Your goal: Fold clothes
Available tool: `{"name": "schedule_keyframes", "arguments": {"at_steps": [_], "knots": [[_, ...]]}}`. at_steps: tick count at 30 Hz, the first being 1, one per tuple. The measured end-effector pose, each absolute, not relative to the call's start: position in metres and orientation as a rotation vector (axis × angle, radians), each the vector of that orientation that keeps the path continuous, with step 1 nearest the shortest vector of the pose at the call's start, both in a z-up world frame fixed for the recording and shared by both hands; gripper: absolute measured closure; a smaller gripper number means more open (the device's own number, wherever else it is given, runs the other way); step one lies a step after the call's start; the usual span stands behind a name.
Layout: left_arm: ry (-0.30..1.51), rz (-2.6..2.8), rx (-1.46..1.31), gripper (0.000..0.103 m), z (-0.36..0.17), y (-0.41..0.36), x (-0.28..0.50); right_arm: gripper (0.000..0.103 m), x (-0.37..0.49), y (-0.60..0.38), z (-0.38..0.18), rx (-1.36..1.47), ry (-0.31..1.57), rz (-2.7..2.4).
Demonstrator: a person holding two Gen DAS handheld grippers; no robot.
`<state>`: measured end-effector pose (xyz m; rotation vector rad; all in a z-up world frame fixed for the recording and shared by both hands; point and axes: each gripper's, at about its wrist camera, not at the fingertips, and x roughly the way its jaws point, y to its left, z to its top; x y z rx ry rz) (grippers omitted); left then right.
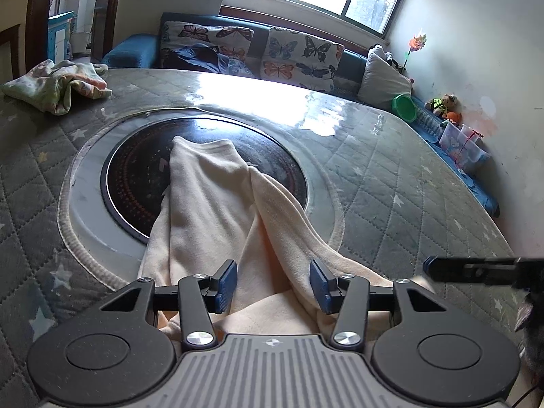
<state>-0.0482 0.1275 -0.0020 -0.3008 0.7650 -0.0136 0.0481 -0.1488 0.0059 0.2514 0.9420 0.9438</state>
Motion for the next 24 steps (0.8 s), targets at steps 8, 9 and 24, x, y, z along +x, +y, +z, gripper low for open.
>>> {"name": "schedule_keyframes", "arguments": {"at_steps": [8, 9, 24], "knots": [[0.756, -0.008, -0.297, 0.047, 0.002, 0.128, -0.054, 0.067, 0.036, -0.129, 0.002, 0.218, 0.971, 1.022], [0.754, -0.008, -0.297, 0.046, 0.003, 0.128, -0.054, 0.068, 0.035, -0.127, 0.002, 0.203, 0.971, 1.026], [0.693, 0.006, -0.295, 0.035, 0.022, 0.14, -0.06, 0.094, 0.038, -0.129, 0.057, -0.412, 0.574, 0.753]]}}
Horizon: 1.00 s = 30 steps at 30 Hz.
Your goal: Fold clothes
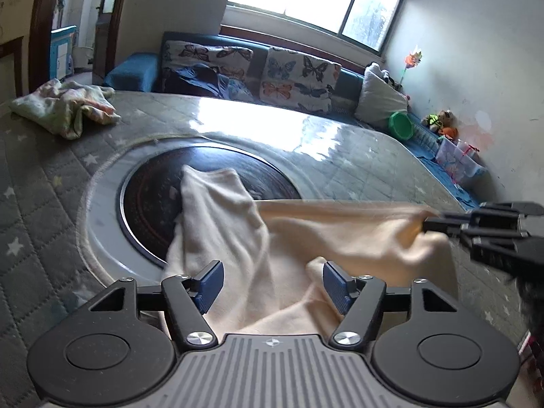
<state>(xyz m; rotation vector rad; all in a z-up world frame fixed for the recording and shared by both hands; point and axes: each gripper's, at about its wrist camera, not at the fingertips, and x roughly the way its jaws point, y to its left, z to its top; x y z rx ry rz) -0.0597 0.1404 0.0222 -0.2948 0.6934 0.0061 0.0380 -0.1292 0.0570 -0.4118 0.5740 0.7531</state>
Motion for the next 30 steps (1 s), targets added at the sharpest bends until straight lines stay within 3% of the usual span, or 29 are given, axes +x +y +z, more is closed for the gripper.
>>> {"name": "schedule_keyframes", "arguments": {"at_steps": [3, 10, 12, 16, 20, 22, 25, 30], "knots": [[0.697, 0.046, -0.292, 0.035, 0.023, 0.15, -0.058, 0.089, 0.056, -0.132, 0.05, -0.48, 0.553, 0.625], [0.773, 0.121, -0.256, 0.036, 0.01, 0.169, -0.035, 0.079, 0.059, -0.138, 0.039, -0.337, 0.632, 0.603], [0.8, 0.125, -0.253, 0.038, 0.002, 0.172, -0.026, 0.07, 0.055, -0.138, 0.032, -0.278, 0.695, 0.668], [0.835, 0.114, -0.239, 0.05, -0.01, 0.172, -0.012, 0.069, 0.049, -0.136, 0.014, -0.266, 0.759, 0.687], [0.84, 0.098, -0.212, 0.054, -0.014, 0.167, -0.005, 0.064, 0.048, -0.139, 0.009, -0.248, 0.781, 0.678], [0.835, 0.087, -0.208, 0.072, -0.014, 0.166, -0.001, 0.06, 0.047, -0.138, 0.008, -0.259, 0.785, 0.681], [0.823, 0.08, -0.2, 0.087, -0.014, 0.164, 0.0, 0.06, 0.048, -0.134, 0.004, -0.271, 0.788, 0.685], [0.78, 0.111, -0.178, 0.091, -0.012, 0.164, -0.003, 0.059, 0.057, -0.124, 0.003, -0.282, 0.772, 0.696]]}}
